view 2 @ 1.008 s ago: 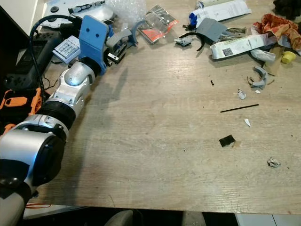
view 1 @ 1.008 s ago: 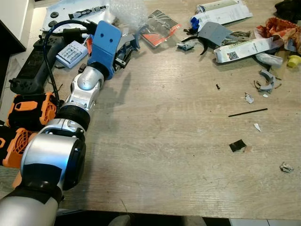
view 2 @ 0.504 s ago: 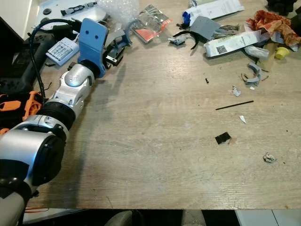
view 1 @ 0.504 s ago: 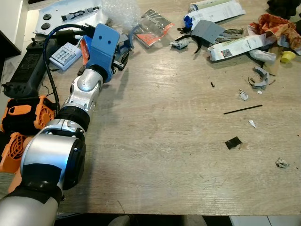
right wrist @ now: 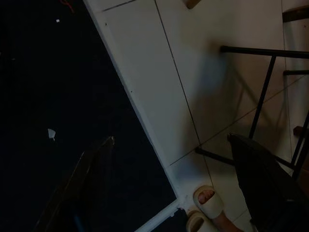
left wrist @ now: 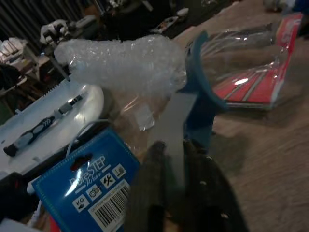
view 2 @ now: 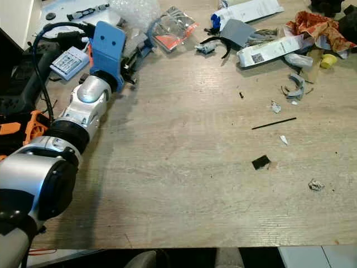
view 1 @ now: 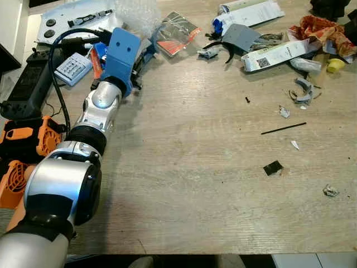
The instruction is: Picking trash to rubbish bin
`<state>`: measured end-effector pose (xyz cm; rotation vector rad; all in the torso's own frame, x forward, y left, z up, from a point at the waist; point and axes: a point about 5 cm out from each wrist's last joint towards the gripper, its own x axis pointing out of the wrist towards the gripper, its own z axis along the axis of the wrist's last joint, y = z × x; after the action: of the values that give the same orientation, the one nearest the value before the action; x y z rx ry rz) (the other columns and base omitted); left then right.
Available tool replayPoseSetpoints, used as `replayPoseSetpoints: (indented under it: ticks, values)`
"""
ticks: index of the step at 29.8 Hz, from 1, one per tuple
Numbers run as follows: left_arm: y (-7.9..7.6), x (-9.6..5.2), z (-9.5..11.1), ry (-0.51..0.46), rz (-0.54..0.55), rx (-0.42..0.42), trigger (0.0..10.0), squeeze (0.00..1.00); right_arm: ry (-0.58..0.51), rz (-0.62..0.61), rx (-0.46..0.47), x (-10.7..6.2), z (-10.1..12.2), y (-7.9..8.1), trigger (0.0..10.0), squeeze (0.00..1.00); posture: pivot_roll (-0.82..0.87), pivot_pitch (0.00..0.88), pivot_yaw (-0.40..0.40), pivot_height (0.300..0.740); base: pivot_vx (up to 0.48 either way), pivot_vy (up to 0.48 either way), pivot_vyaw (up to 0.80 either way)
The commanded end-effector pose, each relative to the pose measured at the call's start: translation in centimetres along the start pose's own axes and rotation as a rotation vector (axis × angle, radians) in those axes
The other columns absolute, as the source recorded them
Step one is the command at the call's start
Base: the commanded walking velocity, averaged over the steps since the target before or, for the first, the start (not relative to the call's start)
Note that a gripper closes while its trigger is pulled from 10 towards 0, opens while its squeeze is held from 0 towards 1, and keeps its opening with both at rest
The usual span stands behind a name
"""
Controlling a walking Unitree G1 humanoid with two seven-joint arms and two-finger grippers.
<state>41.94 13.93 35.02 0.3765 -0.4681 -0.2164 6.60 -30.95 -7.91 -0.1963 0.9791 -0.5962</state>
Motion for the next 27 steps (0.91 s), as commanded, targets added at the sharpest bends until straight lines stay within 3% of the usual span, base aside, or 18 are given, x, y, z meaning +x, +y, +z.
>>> replayPoseSetpoints:
  ticks: [1,5,8,10,12,18,22,23,24,27]
  values:
    - [-0.1,-0.8,-2.3,0.094,-0.02,0.014,0.0,0.0,0.058,-0.011,0.015,-0.6,-2.0,-0.5,10.0,0.0,-0.3,0.677,0.164,0.74,0.0,0.0,0.0]
    - [-0.2,-0.8,-2.2,0.09,-0.024,-0.004,0.0,0.0,0.053,-0.009,0.019,-0.6,-1.8,-0.4,10.0,0.0,-0.3,0.676,0.165,0.74,0.0,0.0,0.0]
    - [-0.1,-0.7,-1.8,0.069,-0.027,-0.067,0.0,0.0,0.05,-0.005,0.023,-0.6,-1.7,-0.3,10.0,0.0,-0.3,0.672,0.166,0.74,0.0,0.0,0.0]
    - [0.1,-0.3,-0.8,0.02,-0.035,-0.183,0.0,0.0,0.048,-0.002,0.027,-0.5,-1.6,-0.2,10.0,0.0,-0.29,0.664,0.168,0.74,0.0,0.0,0.0]
    - [0.2,-0.2,-0.4,-0.001,-0.041,-0.221,0.0,0.0,0.048,0.0,0.028,-0.5,-1.6,-0.1,10.0,0.0,-0.29,0.662,0.169,0.74,0.0,0.0,0.0]
    - [0.0,0.3,1.9,-0.141,-0.2,-0.451,0.0,0.0,0.042,0.002,0.036,-0.3,-1.2,0.0,10.0,0.0,-0.29,0.651,0.169,0.74,0.0,0.0,0.0]
    - [0.5,0.5,2.8,-0.186,-0.202,-0.479,0.0,0.02,0.039,0.005,0.038,-0.3,-1.0,0.1,10.0,0.0,-0.29,0.649,0.169,0.74,0.0,0.0,0.0]
    - [0.6,0.6,3.0,-0.19,-0.192,-0.477,0.0,0.72,0.039,0.006,0.038,-0.3,-1.0,0.1,10.0,0.0,-0.29,0.649,0.169,0.74,0.0,0.0,0.0]
    - [0.8,0.6,3.2,-0.201,-0.189,-0.497,0.0,1.0,0.039,0.007,0.039,-0.3,-1.0,0.1,10.0,0.0,-0.29,0.649,0.169,0.74,0.0,0.0,0.0]
    - [1.1,0.7,3.7,-0.227,-0.186,-0.514,0.0,1.0,0.037,0.009,0.04,-0.3,-0.9,0.2,10.0,0.0,-0.29,0.649,0.169,0.74,0.0,0.0,0.0]
